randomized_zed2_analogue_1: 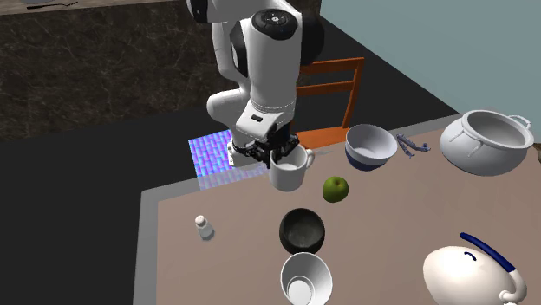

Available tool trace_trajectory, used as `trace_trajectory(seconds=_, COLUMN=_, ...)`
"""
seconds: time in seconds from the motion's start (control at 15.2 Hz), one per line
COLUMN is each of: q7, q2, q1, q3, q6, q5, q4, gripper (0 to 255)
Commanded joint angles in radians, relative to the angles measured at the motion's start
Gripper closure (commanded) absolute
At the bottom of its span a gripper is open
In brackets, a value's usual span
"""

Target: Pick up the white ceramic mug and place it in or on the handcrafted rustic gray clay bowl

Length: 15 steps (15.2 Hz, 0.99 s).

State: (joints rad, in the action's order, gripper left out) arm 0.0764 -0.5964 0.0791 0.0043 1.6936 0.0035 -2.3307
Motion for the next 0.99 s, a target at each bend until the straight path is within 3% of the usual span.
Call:
trace_trajectory(seconds=0.0, q7=0.007, q2=0.081, q1=-0.002, q3=0.005, q6=0.005, q5=0.003, q4=0.076, gripper=255)
trace_trajectory(seconds=0.46, q7=0.038, q2=0.369, q1=-0.011, q3=0.028, q6=-0.005, q5=0.007, q4=0.374, gripper=255)
trace_trajectory(seconds=0.92, q7=0.038, q2=0.368, q1=-0.012, q3=0.028, q6=0.089, q5=0.007, q4=0.279, gripper=255)
